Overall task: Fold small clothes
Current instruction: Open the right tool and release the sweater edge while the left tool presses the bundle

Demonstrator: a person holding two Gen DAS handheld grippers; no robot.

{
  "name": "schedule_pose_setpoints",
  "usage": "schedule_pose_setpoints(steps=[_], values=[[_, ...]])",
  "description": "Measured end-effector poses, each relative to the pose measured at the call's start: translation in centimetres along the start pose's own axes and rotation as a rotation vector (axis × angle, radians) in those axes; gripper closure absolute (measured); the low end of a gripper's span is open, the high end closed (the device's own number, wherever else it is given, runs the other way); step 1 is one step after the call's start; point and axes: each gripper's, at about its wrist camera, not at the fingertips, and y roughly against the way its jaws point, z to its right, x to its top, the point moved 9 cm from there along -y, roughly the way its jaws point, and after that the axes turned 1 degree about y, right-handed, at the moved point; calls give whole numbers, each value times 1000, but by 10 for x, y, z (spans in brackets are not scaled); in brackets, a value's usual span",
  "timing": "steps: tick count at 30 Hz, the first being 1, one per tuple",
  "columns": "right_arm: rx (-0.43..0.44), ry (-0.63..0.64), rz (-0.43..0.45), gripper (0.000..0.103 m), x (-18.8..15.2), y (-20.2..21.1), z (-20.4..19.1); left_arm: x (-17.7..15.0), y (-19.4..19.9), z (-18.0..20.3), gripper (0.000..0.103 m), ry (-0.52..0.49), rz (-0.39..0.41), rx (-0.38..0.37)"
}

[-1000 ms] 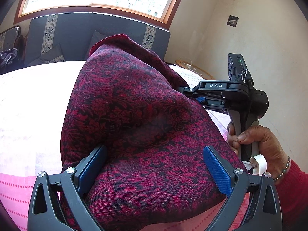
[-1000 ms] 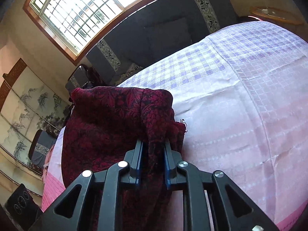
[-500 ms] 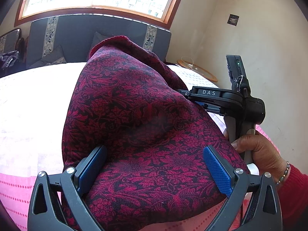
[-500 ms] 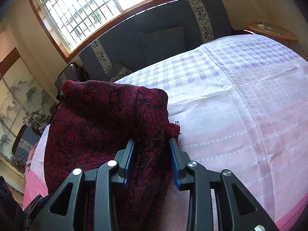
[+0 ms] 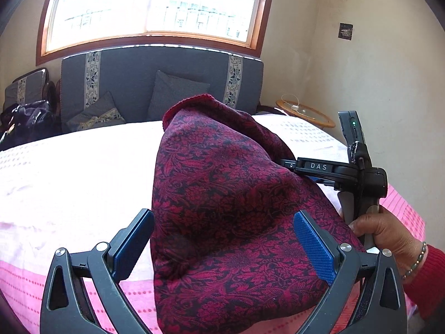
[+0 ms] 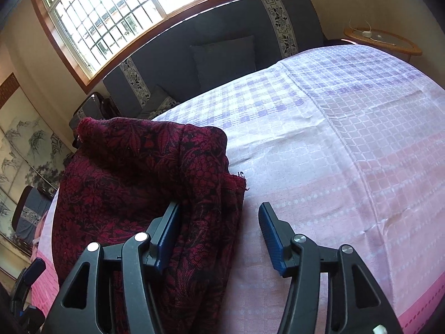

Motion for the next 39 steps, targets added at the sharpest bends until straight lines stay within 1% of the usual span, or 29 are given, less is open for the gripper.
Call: schedule_pose_setpoints(steps=[3, 8, 13, 18, 20, 23, 25, 29, 35, 39], values=[[-4, -1, 1, 51, 0, 0, 0, 10, 0, -8, 3, -37, 8, 42], [-16, 4, 7, 49, -1, 1, -1, 20, -11, -22, 3, -61, -7, 71], [-18, 7, 10, 48, -1, 1, -1, 26, -30, -38, 3, -49, -32, 69], [-20, 10, 13, 48, -2, 3, -1, 33, -49, -53, 3, -26, -60, 14], [-19, 9, 14, 48, -2, 3, -2, 36, -57, -59, 3, -30, -78, 7], [-21, 12, 14, 48, -2, 2, -1, 40, -65, -62, 3, -14, -92, -37], [-24, 15, 17, 48, -1, 3, -2, 42, -69, -64, 3, -20, -99, -50], [-25, 16, 19, 48, -2, 4, -3, 41, -76, -58, 3, -46, -127, -113], [-27, 18, 21, 47, -2, 4, -3, 43, -82, -49, 3, -114, -133, -126], [-27, 18, 22, 46, -2, 5, -3, 44, -87, -47, 3, -122, -140, -145]])
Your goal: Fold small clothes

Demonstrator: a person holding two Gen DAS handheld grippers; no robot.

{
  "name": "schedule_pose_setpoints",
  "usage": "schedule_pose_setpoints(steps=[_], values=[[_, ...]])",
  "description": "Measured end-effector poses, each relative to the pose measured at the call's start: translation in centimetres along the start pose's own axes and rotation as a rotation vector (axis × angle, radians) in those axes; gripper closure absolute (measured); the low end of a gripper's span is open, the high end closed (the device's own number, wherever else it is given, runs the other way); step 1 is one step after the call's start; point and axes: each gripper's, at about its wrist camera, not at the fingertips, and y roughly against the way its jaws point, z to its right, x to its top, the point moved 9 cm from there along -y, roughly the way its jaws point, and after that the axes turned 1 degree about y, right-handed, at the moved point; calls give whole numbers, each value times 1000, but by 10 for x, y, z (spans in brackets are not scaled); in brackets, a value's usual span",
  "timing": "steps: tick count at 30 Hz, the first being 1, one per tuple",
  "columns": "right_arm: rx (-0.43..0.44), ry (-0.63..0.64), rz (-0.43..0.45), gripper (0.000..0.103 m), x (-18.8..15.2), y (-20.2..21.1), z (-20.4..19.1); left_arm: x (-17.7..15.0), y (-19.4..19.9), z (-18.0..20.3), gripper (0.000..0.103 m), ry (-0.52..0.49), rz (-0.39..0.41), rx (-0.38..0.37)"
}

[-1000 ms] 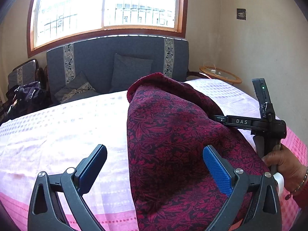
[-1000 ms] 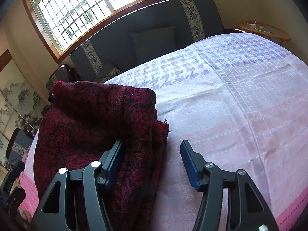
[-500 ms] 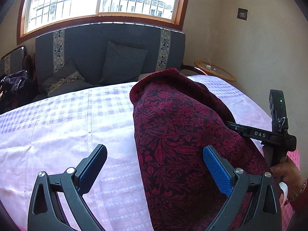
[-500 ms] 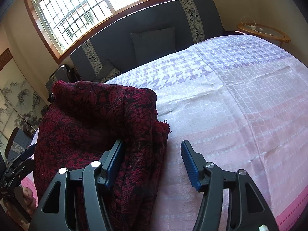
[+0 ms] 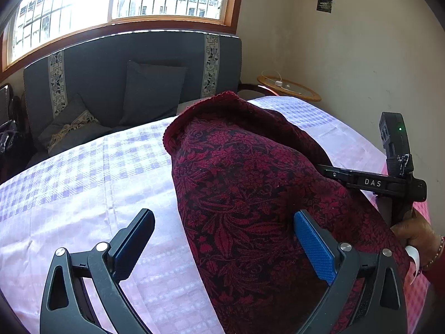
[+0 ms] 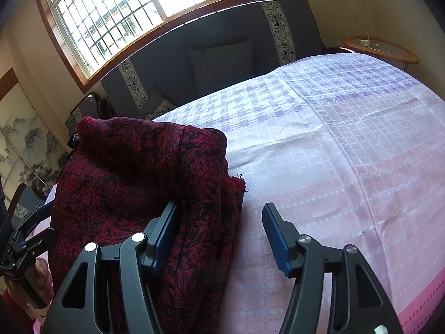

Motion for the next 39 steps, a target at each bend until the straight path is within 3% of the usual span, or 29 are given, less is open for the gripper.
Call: schedule_pose_setpoints(steps=[21, 26, 34, 39], values=[[1, 1, 1, 46, -1, 0, 1, -2, -34, 10, 3, 63, -102, -269], [2, 1, 1, 46, -1, 0, 1, -6, -39, 7, 3, 102, -142, -379], [9, 4, 4, 46, 1, 2, -3, -33, -40, 6, 3, 187, -306, -595], [3, 11, 9, 46, -1, 3, -5, -27, -46, 11, 3, 218, -276, -598]])
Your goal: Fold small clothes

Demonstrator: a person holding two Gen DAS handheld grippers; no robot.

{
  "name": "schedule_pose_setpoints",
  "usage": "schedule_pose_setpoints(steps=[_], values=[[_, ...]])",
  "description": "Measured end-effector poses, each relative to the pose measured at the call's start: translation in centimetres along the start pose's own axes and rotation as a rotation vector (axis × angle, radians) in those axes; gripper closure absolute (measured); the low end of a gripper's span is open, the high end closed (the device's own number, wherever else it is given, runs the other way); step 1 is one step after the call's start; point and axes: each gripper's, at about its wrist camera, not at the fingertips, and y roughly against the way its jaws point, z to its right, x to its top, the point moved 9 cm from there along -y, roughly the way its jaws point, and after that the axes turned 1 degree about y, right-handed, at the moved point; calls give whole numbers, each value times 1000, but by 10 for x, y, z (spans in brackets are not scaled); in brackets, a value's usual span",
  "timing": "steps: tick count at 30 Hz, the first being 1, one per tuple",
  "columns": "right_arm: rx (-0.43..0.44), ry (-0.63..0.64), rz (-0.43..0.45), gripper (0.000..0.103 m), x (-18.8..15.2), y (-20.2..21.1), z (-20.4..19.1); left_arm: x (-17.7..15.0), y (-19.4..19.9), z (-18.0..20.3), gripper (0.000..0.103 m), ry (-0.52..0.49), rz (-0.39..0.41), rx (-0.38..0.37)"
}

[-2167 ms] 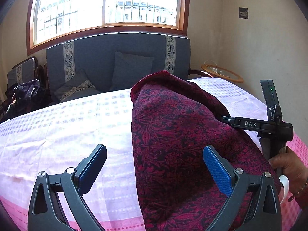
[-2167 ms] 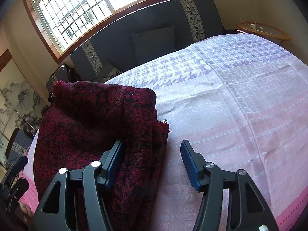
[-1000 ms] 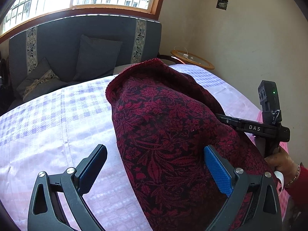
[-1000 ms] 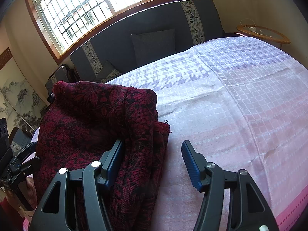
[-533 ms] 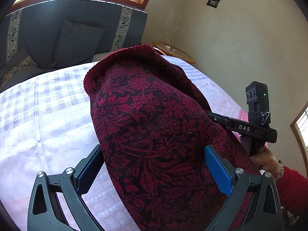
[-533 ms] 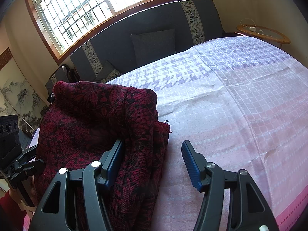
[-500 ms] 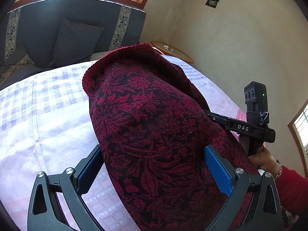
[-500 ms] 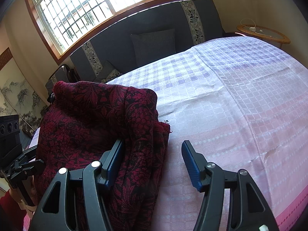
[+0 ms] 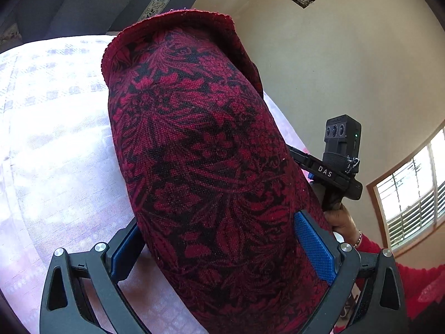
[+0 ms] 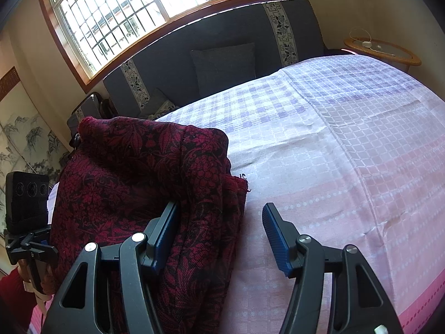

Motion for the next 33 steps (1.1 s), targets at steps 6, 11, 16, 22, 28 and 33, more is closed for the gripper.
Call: schedule_pose_setpoints(steps=[6, 11, 16, 22, 28, 33], values=[[53, -57, -32, 44, -2, -4, 6, 7, -17, 7, 10, -32, 47, 115], [191, -175, -75, 30, 2, -7, 18, 2, -13, 7, 16, -18, 69, 135], [277, -247, -123, 25, -6, 6, 26, -3, -14, 10, 16, -10, 76, 144], [396, -162, -234, 24, -34, 19, 3, -16, -8, 4, 16, -10, 95, 138], [478, -115, -277, 23, -22, -4, -16, -25, -1, -2, 16, -3, 118, 101], [556, -82, -295, 21, -18, -13, -31, -31, 5, -5, 16, -9, 119, 96]])
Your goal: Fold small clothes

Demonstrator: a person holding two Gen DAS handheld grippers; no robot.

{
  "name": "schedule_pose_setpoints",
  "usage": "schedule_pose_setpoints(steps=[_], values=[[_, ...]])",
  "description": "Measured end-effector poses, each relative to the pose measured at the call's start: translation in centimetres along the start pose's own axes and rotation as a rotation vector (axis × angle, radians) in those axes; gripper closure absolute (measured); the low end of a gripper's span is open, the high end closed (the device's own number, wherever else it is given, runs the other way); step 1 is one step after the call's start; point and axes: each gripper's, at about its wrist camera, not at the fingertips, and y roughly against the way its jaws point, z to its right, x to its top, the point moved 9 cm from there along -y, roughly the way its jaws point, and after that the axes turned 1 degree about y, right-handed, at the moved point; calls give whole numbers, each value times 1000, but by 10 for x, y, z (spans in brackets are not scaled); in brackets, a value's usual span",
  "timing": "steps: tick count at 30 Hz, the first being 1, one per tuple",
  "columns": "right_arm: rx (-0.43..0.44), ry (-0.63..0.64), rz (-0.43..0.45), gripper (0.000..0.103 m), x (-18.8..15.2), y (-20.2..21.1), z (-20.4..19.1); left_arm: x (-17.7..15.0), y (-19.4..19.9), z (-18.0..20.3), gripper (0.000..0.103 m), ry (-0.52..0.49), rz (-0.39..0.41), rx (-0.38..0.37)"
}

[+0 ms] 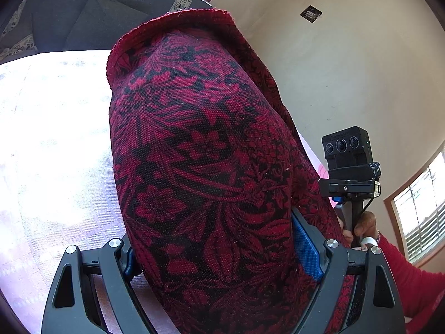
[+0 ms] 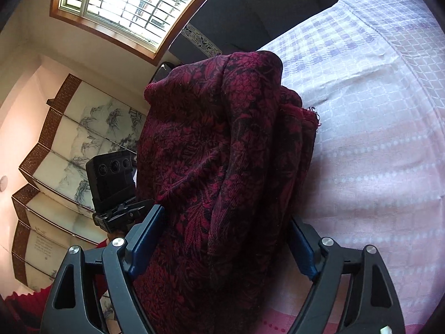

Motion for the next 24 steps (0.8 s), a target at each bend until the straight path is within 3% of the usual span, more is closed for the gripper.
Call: schedule_pose_setpoints(steps=[3, 6, 8, 9, 16, 24], values=[[42, 11, 14, 25, -5, 4, -1, 0, 1, -1, 16, 1, 2, -3], [83, -26, 42, 37, -10, 12, 5, 1, 1, -3, 16, 2, 2, -6], [86, -74, 50, 56, -8, 12, 14, 2, -1, -4, 16, 6, 4, -7], [85, -89, 49, 58, -7, 11, 17, 3, -2, -4, 16, 7, 5, -5], [57, -95, 72, 64, -11, 13, 18, 4, -4, 2, 17, 8, 14, 60], [39, -83, 85, 65, -7, 2, 12, 4, -7, 4, 21, 56, 17, 86]])
